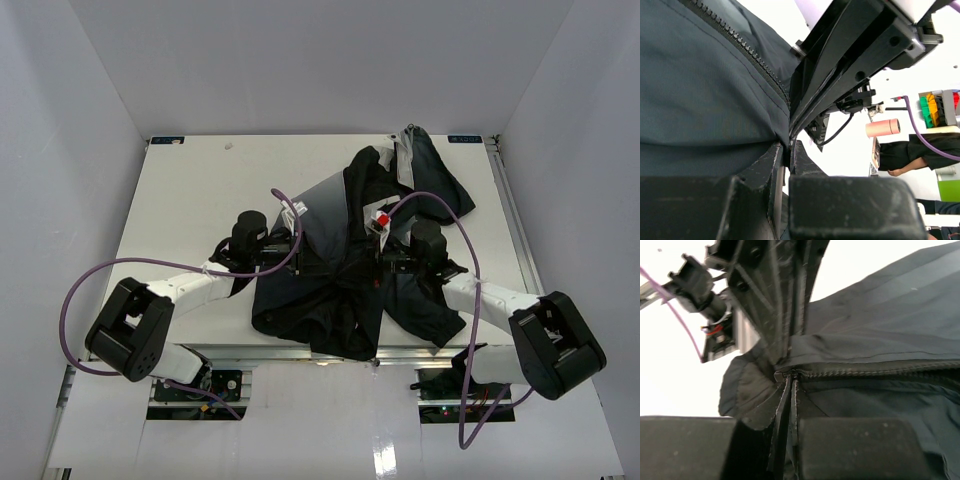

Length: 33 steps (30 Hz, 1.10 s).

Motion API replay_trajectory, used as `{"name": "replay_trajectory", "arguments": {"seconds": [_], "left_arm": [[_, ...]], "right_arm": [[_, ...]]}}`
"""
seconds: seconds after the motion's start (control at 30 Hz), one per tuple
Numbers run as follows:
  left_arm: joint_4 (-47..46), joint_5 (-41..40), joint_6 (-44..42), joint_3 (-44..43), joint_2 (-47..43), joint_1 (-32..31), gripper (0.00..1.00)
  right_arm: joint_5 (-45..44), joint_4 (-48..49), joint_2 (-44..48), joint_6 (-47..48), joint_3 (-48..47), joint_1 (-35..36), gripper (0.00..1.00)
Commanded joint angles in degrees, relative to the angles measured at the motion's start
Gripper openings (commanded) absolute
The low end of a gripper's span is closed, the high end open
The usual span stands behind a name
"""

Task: Zip up the jacket

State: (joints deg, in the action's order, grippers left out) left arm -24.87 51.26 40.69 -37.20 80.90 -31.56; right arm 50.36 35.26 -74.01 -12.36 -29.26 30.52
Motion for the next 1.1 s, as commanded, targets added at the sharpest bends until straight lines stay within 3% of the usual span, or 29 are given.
{"name": "replay_trajectory", "arguments": {"seconds": [0.0,0.17,0.43,0.87,1.07], "left_arm": [[5.15,0.00,-1.31,-1.54,-3.25,-2.77,0.00],[9.87,-1.44,-1.17,-2.65,-3.57,-3.21,0.00],[9.61,1.07,1.67,-2.66,-4.96,-3.33,0.00],[12.03,1.25,2.15,-1.56,-5.82,-3.33,0.00],[17.91,-2.41,0.44,-1.38,-11.71,-3.33,0.00]], "right_arm": [[-8.74,-3.80,4.37,5.45,-2.44,0.24,0.08],[-14.65,-8.26,10.56,9.42,-2.72,0.86,0.08],[-24.51,-11.06,13.63,16.48,-2.25,4.76,0.08],[-31.27,-5.82,12.62,20.05,-4.71,4.72,0.08],[-41.05,-5.21,4.81,22.19,-13.05,4.00,0.08]]}}
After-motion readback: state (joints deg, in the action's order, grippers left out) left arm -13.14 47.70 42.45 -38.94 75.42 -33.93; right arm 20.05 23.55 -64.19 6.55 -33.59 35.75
